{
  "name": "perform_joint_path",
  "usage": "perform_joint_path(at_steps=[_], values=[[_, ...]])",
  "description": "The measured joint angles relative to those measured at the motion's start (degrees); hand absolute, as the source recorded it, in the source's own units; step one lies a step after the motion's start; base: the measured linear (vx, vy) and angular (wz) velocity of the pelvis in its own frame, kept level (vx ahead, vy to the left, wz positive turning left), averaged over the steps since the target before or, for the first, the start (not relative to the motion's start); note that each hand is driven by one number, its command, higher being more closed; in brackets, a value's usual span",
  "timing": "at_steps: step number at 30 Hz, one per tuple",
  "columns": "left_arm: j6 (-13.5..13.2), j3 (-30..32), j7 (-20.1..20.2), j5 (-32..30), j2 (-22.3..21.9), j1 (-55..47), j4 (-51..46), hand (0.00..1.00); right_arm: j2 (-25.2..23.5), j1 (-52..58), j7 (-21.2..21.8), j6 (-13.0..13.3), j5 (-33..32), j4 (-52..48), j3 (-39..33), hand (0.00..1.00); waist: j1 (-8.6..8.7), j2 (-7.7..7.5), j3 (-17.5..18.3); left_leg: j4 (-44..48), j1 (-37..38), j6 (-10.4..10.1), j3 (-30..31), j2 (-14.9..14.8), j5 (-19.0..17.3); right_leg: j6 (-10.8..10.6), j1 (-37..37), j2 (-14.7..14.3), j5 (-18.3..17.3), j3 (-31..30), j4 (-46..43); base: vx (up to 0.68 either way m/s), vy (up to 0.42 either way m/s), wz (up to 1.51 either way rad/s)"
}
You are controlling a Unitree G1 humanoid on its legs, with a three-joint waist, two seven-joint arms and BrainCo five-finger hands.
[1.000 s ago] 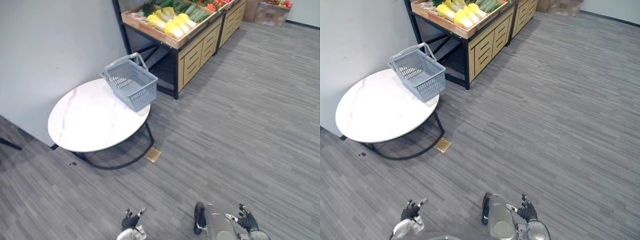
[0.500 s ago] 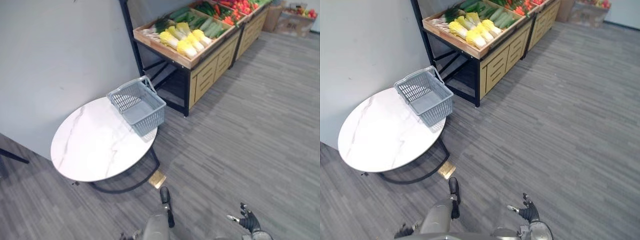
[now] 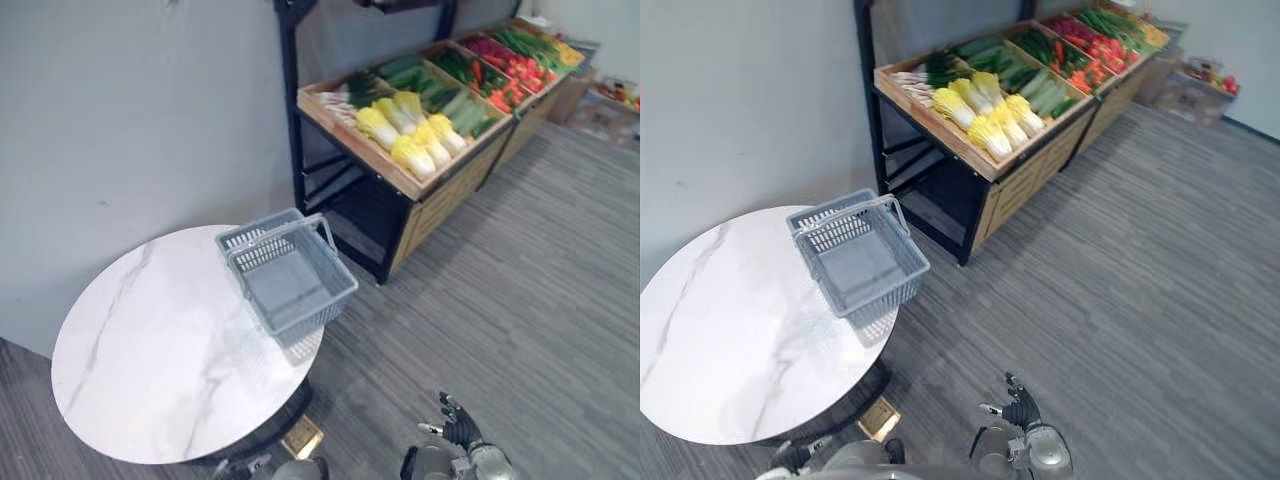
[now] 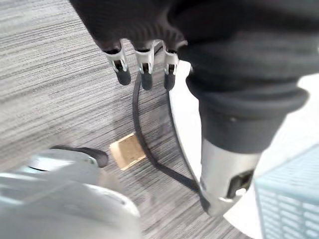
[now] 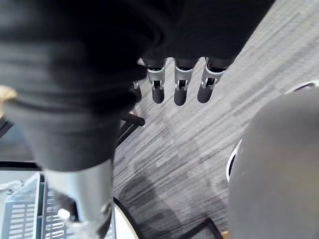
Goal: Pick vegetable in the basket
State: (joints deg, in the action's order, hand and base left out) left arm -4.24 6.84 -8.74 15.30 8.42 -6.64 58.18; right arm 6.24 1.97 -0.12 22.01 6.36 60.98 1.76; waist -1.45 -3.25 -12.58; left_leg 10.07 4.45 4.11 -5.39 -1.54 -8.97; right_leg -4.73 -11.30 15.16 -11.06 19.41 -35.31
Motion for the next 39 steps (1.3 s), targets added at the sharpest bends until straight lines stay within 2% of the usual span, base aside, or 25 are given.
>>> perform_joint_path(at_steps=[1,2,3,4,5,6,7,8,9,10,11,12,14,16,18,20,22,24,27,29,32,34,36,39], values=[[-0.43,-0.28,-0.13,0.12,-0.13,0.37,-0.03,0.00,0.03,-0.09,-0.20,0.26,0.13,0.02,-0.02,0.00,-0.01,0.33,-0.18,0.06,0.30,-0.46,1.33,-0.60,-0.28,-0.53,-0.16,-1.00,0.42,-0.93,4.28,0.42,-0.199,1.07],[-0.78,-0.49,-0.57,0.29,-0.51,0.63,-0.05,0.00,0.04,-0.22,-0.32,1.04,0.51,0.07,0.00,0.00,-0.18,0.86,-0.50,0.11,1.00,-1.75,3.63,-1.85,-1.09,-1.37,-0.40,-3.02,1.78,-4.03,12.68,0.39,-0.238,0.92],[-0.77,-0.73,-1.13,0.36,-0.74,0.70,0.04,0.00,-0.01,-0.21,-0.36,1.83,0.54,0.06,0.21,0.00,-0.14,0.92,-0.54,0.25,1.29,-2.56,5.53,-2.48,-1.63,-1.75,-0.48,-4.21,3.70,-7.13,18.43,0.45,-0.346,1.12],[-0.80,-0.66,-1.62,1.16,-1.01,0.55,0.38,0.00,-0.04,-0.17,-0.30,2.31,0.51,0.16,0.54,0.00,-0.24,0.83,-0.53,0.35,1.80,-4.39,8.06,-3.14,-2.85,-2.56,0.01,-5.15,6.66,-11.25,25.19,0.36,-0.340,1.00],[-0.78,-0.54,-1.65,2.20,-0.93,0.53,0.71,0.00,-0.14,-0.17,-0.29,2.30,0.52,0.20,0.58,0.00,-0.29,0.59,-0.59,0.54,1.90,-5.44,9.42,-3.28,-3.67,-3.00,0.70,-5.29,7.52,-12.98,27.75,0.41,-0.538,1.33],[-0.62,0.44,-1.05,2.78,-0.11,-0.23,1.10,0.00,-1.08,0.01,-0.34,2.00,0.64,0.67,0.56,0.00,-0.45,-1.59,-0.55,1.30,2.96,-8.06,12.46,-2.75,-6.10,-3.18,3.36,-4.52,7.34,-16.24,30.56,0.33,-0.509,1.15],[-0.52,0.79,-0.91,2.93,0.28,-0.31,1.54,0.00,-1.25,-0.17,-0.32,1.78,0.63,0.78,0.34,0.00,-0.46,-1.71,-0.84,1.83,3.76,-8.87,13.74,-3.12,-7.17,-4.77,4.31,-4.86,11.06,-16.51,29.73,0.32,-0.531,1.34],[-0.38,1.12,-0.71,4.18,-0.69,-1.06,2.56,0.00,-1.19,-0.18,-0.58,1.53,0.60,0.70,0.28,0.00,-0.56,-0.18,-0.62,2.19,4.49,-9.72,13.90,-5.42,-7.70,-4.49,4.79,-6.75,11.94,-15.97,26.28,0.24,-0.409,1.05],[-0.20,2.08,-0.76,4.42,-1.96,-1.74,2.85,0.00,-0.63,-0.17,-0.61,1.28,0.53,0.70,0.41,0.00,-0.40,0.63,-0.36,1.86,4.50,-10.16,13.90,-7.38,-7.96,-3.12,4.74,-8.35,11.04,-15.61,24.16,0.34,-0.493,1.06],[0.01,3.02,-1.22,4.65,-3.55,-2.35,3.17,0.00,0.13,-0.53,-0.62,0.71,0.41,0.82,0.69,0.00,-1.08,2.70,0.11,0.84,4.85,-10.86,14.19,-9.62,-7.56,-1.72,4.62,-9.58,9.00,-13.51,22.24,0.32,-0.441,0.78],[0.39,4.30,-1.63,4.76,-4.17,-2.58,3.41,0.00,0.29,-0.72,-0.65,-0.04,0.32,0.83,0.89,0.00,-1.33,3.35,0.16,0.05,4.88,-12.32,14.23,-10.44,-6.22,-1.13,4.51,-9.87,7.70,-12.13,21.00,0.29,-0.366,0.71],[1.14,5.16,-2.51,4.88,-4.51,-2.75,3.41,0.00,0.42,-0.89,-0.70,-0.74,-0.01,0.86,0.87,0.00,-1.33,3.57,0.34,-0.88,4.92,-12.53,13.86,-10.68,-3.97,-0.66,4.31,-9.40,5.95,-10.75,19.35,0.16,-0.215,0.57],[1.80,5.46,-3.74,6.58,-4.45,-2.96,3.41,0.00,0.24,-1.00,-1.01,-1.44,-0.09,1.04,0.93,0.00,-1.41,3.24,0.44,-0.50,4.57,-12.65,13.30,-10.61,-1.70,-0.09,4.76,-9.02,4.70,-9.39,18.76,0.17,-0.248,0.46],[2.33,5.73,-4.72,7.02,-4.43,-2.87,3.39,0.00,0.20,-1.06,-2.15,-2.66,-0.92,1.44,0.88,0.00,-1.52,3.18,0.51,7.30,-0.25,-13.33,11.18,-10.92,-0.44,0.25,7.59,-8.66,4.46,-6.43,21.14,0.14,-0.199,0.58],[2.22,5.27,-4.55,6.61,-4.44,-2.71,3.36,0.00,0.22,-0.44,-2.10,-3.19,-5.33,1.47,0.67,0.00,-0.99,2.97,0.46,12.04,-3.23,-14.75,7.61,-11.77,1.36,0.55,10.87,-8.29,5.09,-3.13,23.31,0.11,-0.096,0.85],[1.69,4.53,-4.27,6.34,-4.05,-2.73,3.31,0.00,0.16,0.33,-1.80,-3.20,-9.15,0.49,-0.62,0.00,-0.87,2.68,0.68,10.49,-3.33,-14.90,3.29,-12.21,3.42,0.78,12.78,-7.33,5.31,-0.33,24.22,0.12,-0.071,0.82],[1.38,4.08,-3.56,6.07,-3.72,-2.71,2.67,0.00,0.08,0.47,-1.42,-2.34,-9.87,-3.77,-1.97,0.00,-0.35,2.66,0.87,2.76,-3.21,-14.66,-0.54,-11.56,6.71,0.84,11.36,-6.11,5.82,2.19,24.82,0.09,-0.027,0.69],[0.98,3.29,-2.46,5.75,-3.54,-2.68,2.01,0.00,0.13,0.25,-0.75,-0.44,-10.18,-8.18,-2.41,0.00,-0.27,3.04,0.46,-3.03,-3.16,-14.35,-1.25,-10.95,9.51,1.09,9.87,-6.06,6.80,2.68,25.71,0.01,0.008,0.55],[0.99,2.16,-1.01,3.57,-2.94,-2.67,0.48,0.00,0.31,-1.43,-0.16,0.26,-10.71,-13.58,-2.43,0.00,-0.68,2.81,-0.27,-6.38,-3.06,-14.07,-2.07,-10.74,11.25,1.11,9.43,-6.45,8.40,3.06,27.37,-0.05,0.008,0.25],[1.03,1.35,-0.17,3.43,-2.54,-2.63,0.17,0.00,1.35,-2.28,-1.78,0.69,-7.94,-17.52,-2.30,0.00,-0.86,2.98,-0.52,-7.89,-2.95,-14.06,-2.40,-10.76,11.27,0.97,9.23,-6.95,9.34,2.78,28.37,-0.09,0.008,-0.03],[1.04,-0.57,0.83,0.71,-1.47,-2.34,-0.14,0.00,5.60,-4.20,-5.08,1.19,-3.70,-27.42,-2.39,0.00,-0.54,3.13,-1.42,-11.75,-3.31,-14.17,-3.93,-10.74,11.05,0.55,6.30,-6.97,10.28,2.29,28.04,-0.20,0.064,-0.02],[0.98,-0.95,1.22,-0.36,0.11,-1.79,-1.31,0.00,7.61,-6.16,-9.31,1.32,-1.26,-35.37,-3.83,0.00,-0.89,1.42,-4.35,-12.25,-4.28,-13.72,-4.99,-10.00,10.73,-0.45,4.57,-6.69,11.06,0.56,27.47,-0.23,0.059,-0.10],[1.06,-1.02,1.23,-0.24,1.32,-1.41,-1.73,0.00,9.18,-7.60,-12.86,1.50,2.64,-41.29,-4.18,0.00,-1.00,0.49,-4.89,-11.32,-6.44,-13.31,-5.04,-9.43,10.29,-1.19,2.84,-6.22,11.54,-1.26,27.81,-0.22,0.045,-0.05],[1.13,-0.96,0.98,0.23,1.96,-1.22,-1.76,0.00,13.11,-14.05,-14.44,1.79,5.56,-47.91,-4.05,0.00,-1.02,0.28,-5.89,-10.89,-8.67,-13.14,-5.01,-9.07,10.40,-1.93,1.28,-6.08,12.01,-3.00,29.77,-0.12,0.035,-0.05]])
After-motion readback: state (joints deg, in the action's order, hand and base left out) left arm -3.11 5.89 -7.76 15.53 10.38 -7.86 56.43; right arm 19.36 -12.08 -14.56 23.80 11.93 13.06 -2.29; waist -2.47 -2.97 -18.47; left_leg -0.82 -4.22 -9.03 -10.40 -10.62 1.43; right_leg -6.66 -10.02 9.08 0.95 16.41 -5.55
